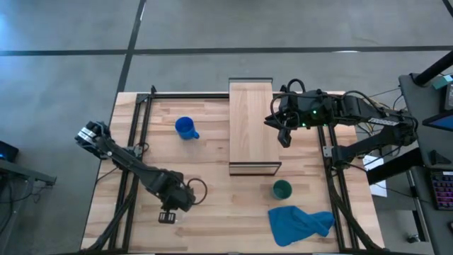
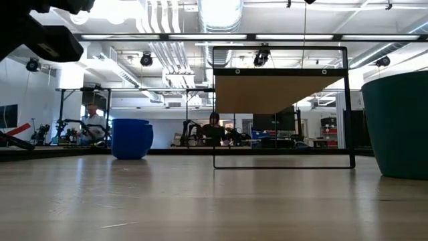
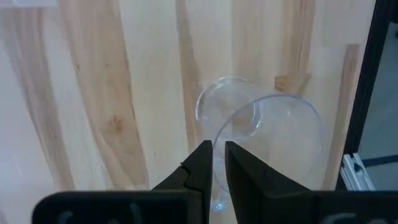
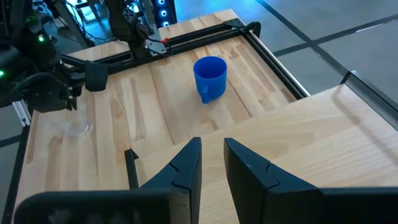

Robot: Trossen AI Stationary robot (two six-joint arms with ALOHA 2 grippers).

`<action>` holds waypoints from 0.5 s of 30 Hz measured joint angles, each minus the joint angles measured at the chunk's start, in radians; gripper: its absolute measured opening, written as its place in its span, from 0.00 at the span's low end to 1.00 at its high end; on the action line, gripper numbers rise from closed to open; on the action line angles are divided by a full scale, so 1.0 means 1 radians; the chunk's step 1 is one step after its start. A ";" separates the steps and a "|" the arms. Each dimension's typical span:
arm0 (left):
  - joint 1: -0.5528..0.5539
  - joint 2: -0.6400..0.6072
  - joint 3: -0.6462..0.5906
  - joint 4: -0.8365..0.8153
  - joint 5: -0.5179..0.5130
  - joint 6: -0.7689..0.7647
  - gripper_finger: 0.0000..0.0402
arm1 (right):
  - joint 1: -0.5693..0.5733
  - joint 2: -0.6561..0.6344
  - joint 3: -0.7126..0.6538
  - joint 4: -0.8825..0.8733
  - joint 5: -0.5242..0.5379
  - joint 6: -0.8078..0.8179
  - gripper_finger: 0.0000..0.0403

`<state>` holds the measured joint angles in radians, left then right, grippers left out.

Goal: Stack small to large cups/mugs on shelf
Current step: Put the transparent mug on the shelf

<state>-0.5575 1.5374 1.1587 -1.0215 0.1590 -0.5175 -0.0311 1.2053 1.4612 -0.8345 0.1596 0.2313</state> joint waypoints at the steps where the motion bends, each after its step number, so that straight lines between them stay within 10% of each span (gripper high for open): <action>1: 0.000 -0.004 0.000 -0.002 -0.011 0.000 0.07 | 0.000 0.000 0.000 0.000 0.000 0.000 0.16; 15: -0.007 -0.018 0.000 -0.002 -0.022 0.000 0.07 | 0.000 0.000 0.000 0.000 0.000 0.000 0.16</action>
<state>-0.5643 1.5196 1.1587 -1.0238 0.1371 -0.5175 -0.0311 1.2049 1.4612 -0.8343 0.1596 0.2314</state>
